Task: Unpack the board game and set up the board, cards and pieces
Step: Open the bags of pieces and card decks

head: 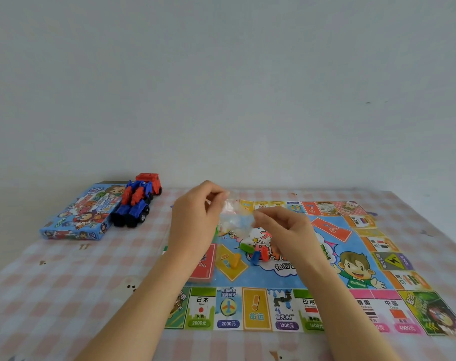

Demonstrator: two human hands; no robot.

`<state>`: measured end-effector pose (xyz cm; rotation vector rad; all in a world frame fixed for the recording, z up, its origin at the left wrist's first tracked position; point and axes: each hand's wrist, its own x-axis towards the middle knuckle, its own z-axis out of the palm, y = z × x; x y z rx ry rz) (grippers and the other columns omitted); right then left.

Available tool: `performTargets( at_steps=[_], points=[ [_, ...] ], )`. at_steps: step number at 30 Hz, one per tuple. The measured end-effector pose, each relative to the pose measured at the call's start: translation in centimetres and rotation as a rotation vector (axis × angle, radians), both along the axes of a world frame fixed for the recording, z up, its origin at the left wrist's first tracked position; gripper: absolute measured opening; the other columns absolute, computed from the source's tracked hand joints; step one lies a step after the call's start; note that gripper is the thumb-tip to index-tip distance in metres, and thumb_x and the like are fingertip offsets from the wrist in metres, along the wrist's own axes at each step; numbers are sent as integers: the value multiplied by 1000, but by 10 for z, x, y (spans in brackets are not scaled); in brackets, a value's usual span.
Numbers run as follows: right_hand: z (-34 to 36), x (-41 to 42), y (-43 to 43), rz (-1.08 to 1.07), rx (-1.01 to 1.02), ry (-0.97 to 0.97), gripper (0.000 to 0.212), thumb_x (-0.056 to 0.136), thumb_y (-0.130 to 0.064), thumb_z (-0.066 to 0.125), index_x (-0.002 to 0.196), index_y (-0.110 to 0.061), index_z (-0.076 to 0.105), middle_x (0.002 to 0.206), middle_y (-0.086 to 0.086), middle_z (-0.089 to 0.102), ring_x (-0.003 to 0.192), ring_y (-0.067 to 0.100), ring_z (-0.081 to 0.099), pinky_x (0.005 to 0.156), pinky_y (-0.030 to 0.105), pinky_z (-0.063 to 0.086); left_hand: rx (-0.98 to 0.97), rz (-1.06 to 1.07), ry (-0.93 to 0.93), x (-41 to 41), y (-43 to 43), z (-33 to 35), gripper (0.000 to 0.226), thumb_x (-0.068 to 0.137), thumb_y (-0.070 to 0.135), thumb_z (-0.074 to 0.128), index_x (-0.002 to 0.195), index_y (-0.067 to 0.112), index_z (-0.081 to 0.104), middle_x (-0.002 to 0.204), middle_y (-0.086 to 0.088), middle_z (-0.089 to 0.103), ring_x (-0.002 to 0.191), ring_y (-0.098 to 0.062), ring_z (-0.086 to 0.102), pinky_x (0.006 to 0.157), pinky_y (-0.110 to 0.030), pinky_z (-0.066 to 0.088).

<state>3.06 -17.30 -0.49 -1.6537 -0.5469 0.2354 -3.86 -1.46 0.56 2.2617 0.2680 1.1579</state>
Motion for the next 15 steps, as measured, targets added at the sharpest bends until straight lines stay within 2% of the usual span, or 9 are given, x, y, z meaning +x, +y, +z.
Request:
performTargets(
  at_steps=[3,7,9,11,13,15],
  points=[
    [0,-4,0,162,67,108,20,82,-17,71,102,-21,70,75,1,71,39,6,42,39,16,35,-179,-25,20,-4,-1,-5,8,93,24,57,87,21,62,72,10,62,61,-3,59,57,-17,47],
    [0,-3,1,133,136,148,21,80,2,69,97,-11,71,65,4,61,38,10,41,38,17,35,-280,-100,85,-9,-3,-3,12,91,32,58,89,21,61,73,2,65,56,-6,62,59,-32,56],
    [0,-3,2,123,133,133,20,79,4,68,93,-10,72,63,3,60,39,9,41,38,17,35,-286,-123,137,-11,-1,-2,12,90,35,59,88,23,60,73,1,66,58,-8,62,60,-31,55],
    [-1,-3,2,116,119,112,20,79,4,68,91,-10,73,64,5,62,40,10,40,39,17,35,-235,-126,179,-11,2,-3,9,90,29,60,82,25,62,70,5,64,61,-8,60,61,-25,53],
    [-3,-3,3,93,113,103,21,79,3,69,93,-12,73,66,6,64,41,11,40,40,18,35,-199,-111,216,-11,6,-4,11,89,26,62,77,25,63,68,10,61,63,-3,56,61,-16,47],
    [-3,-2,4,74,102,87,24,80,0,70,98,-16,72,66,3,66,43,13,46,42,20,40,-209,-109,243,-13,9,-1,11,88,27,64,77,24,64,70,10,60,64,-1,54,61,-15,44]
  ],
)
